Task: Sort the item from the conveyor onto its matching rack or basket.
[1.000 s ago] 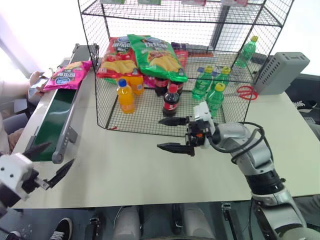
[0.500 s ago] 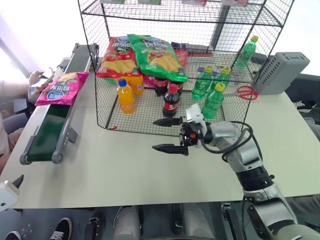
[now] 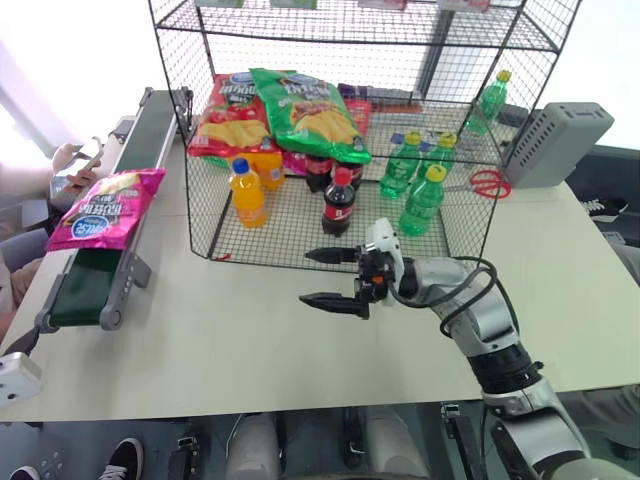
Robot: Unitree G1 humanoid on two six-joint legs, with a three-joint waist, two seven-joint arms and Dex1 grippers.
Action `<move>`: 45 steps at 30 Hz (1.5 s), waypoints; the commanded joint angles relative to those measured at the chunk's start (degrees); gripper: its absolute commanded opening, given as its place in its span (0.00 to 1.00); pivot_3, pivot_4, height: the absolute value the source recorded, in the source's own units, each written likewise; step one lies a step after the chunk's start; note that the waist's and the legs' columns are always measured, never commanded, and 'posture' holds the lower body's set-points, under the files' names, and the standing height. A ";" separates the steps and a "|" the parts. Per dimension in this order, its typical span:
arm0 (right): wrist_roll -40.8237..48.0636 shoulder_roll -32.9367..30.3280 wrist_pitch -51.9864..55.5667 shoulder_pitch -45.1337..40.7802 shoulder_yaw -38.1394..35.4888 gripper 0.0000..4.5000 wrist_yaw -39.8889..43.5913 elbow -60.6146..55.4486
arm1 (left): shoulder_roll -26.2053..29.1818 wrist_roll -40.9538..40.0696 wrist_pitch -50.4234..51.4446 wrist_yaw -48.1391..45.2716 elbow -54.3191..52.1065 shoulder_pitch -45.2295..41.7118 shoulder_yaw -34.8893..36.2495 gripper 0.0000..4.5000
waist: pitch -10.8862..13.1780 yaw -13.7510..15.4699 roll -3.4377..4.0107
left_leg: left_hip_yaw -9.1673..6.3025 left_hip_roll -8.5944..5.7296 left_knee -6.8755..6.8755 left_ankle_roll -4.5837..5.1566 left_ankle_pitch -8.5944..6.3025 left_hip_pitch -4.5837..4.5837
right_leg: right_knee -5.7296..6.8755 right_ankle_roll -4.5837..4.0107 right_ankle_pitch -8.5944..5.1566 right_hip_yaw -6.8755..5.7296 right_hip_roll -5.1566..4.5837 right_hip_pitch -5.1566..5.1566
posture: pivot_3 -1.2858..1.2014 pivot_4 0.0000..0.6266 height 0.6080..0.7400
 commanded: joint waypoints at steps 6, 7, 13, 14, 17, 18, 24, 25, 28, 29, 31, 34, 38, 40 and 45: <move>-0.29 -0.33 -1.93 -0.28 -0.59 0.96 -0.12 -2.90 | 1.41 1.16 0.50 4.11 1.51 -0.07 -1.67 1.00 | -0.01 0.04 -0.02 | 0.02 -0.01 0.00 0.00 0.00 -0.01 | -0.01 0.00 0.00 0.00 -0.03 0.00 | 0.52 0.24 1.00; -0.58 -0.35 -2.38 -0.38 -0.47 0.96 -0.04 -2.79 | 1.55 1.15 0.51 4.29 1.77 -0.21 -2.11 1.00 | -0.01 0.04 -0.02 | 0.01 -0.02 0.00 0.00 0.00 -0.01 | -0.01 0.00 0.00 0.00 -0.03 0.00 | 0.52 0.24 1.00; -0.83 -0.04 -2.59 -0.87 -0.57 0.96 -0.39 -2.81 | 2.12 0.48 0.65 4.83 3.23 -1.43 -5.50 1.00 | -0.02 0.05 -0.03 | 0.02 -0.02 0.00 0.00 0.00 -0.01 | -0.01 0.00 0.00 0.00 -0.03 0.00 | 0.52 0.24 1.00; -0.87 0.01 -2.63 -0.92 -0.61 0.96 -0.47 -2.80 | 2.19 -0.06 0.64 4.51 3.63 -1.70 -6.23 1.00 | -0.02 0.06 -0.03 | 0.02 -0.02 0.00 0.00 0.00 -0.01 | -0.01 0.00 0.00 -0.01 -0.03 0.00 | 0.52 0.24 1.00; -1.06 -0.11 -2.90 -0.98 -0.70 0.96 -0.54 -2.99 | 2.25 -0.45 0.89 3.91 4.98 -2.50 -9.11 1.00 | -0.02 0.02 -0.03 | 0.03 -0.02 0.00 0.00 0.00 -0.01 | 0.00 0.01 0.00 -0.01 -0.03 0.00 | 0.52 0.24 1.00; -1.00 -0.29 -2.83 -0.99 -0.79 0.96 -0.45 -3.10 | 1.94 -0.74 1.03 4.38 5.21 -3.05 -9.57 1.00 | -0.02 0.02 -0.03 | 0.02 -0.01 0.00 0.00 0.00 -0.01 | 0.00 0.01 0.00 -0.01 -0.02 0.00 | 0.52 0.24 1.00; -1.47 -1.23 -3.64 -0.93 -1.18 0.96 -0.37 -2.79 | 2.53 -0.23 1.88 6.08 5.35 -4.43 -11.22 1.00 | -0.03 0.08 -0.05 | 0.02 -0.03 0.00 0.00 0.00 -0.01 | 0.00 0.01 0.01 -0.02 -0.03 0.00 | 0.52 0.24 1.00; -1.56 -1.34 -3.84 -0.84 -1.13 0.96 -0.36 -2.76 | 2.68 -0.15 1.95 6.31 5.38 -4.57 -11.36 1.00 | -0.03 0.08 -0.05 | 0.02 -0.03 0.00 0.00 0.00 -0.01 | 0.00 0.01 0.01 -0.02 -0.03 0.00 | 0.52 0.24 1.00; -1.66 -1.11 -4.00 -0.63 -1.00 0.99 -0.72 -2.99 | 3.21 -1.40 1.80 6.31 5.34 -5.48 -11.42 0.95 | -0.03 0.07 -0.05 | 0.02 -0.02 0.00 0.00 0.00 -0.01 | 0.01 0.01 0.01 -0.02 -0.02 0.00 | 0.52 0.24 1.00; -1.65 -0.97 -3.96 -0.57 -0.94 1.00 -0.89 -3.12 | 3.36 -2.09 1.60 6.01 5.40 -5.73 -11.47 0.89 | -0.03 0.08 -0.04 | 0.01 -0.02 0.00 0.00 0.00 -0.01 | 0.02 0.01 0.01 -0.02 -0.02 0.00 | 0.52 0.24 1.00; -1.94 -0.90 -4.36 -0.52 -0.74 1.00 -0.96 -3.14 | 3.73 -2.37 1.32 5.60 5.43 -5.97 -11.86 0.72 | -0.03 0.09 -0.05 | 0.02 -0.02 0.00 0.00 0.00 -0.01 | 0.02 0.01 0.01 -0.02 -0.02 0.00 | 0.52 0.24 1.00; -2.21 -0.69 -4.68 -0.53 -0.69 1.00 -1.09 -2.99 | 3.89 -2.76 1.15 5.09 5.04 -6.31 -12.37 0.39 | -0.03 0.09 -0.05 | 0.03 -0.03 0.00 0.00 0.00 -0.01 | 0.01 0.01 0.01 -0.02 -0.03 0.00 | 0.52 0.24 1.00; -2.18 -0.63 -4.68 -0.43 -0.64 1.00 -1.29 -3.02 | 3.72 -4.05 1.33 4.44 3.99 -6.38 -12.41 0.02 | -0.03 0.05 -0.04 | 0.02 -0.03 0.00 0.00 0.00 -0.01 | 0.02 0.01 0.01 -0.02 -0.02 0.00 | 0.52 0.24 1.00; -2.28 -0.60 -4.89 -0.43 -0.56 1.00 -1.30 -3.01 | 3.77 -5.23 1.74 3.82 3.54 -6.57 -12.03 0.02 | -0.03 0.07 -0.05 | 0.02 -0.03 0.00 0.00 0.00 -0.01 | 0.02 0.01 0.01 -0.02 -0.02 0.00 | 0.52 0.24 1.00; -2.44 -0.53 -5.33 -0.57 -0.51 1.00 -1.34 -2.75 | 1.50 -21.06 4.11 -2.96 0.82 -8.19 -11.23 0.02 | -0.03 0.13 -0.05 | 0.01 -0.02 0.01 0.00 0.00 -0.01 | 0.03 0.01 0.01 -0.02 -0.04 0.00 | 0.52 0.24 1.00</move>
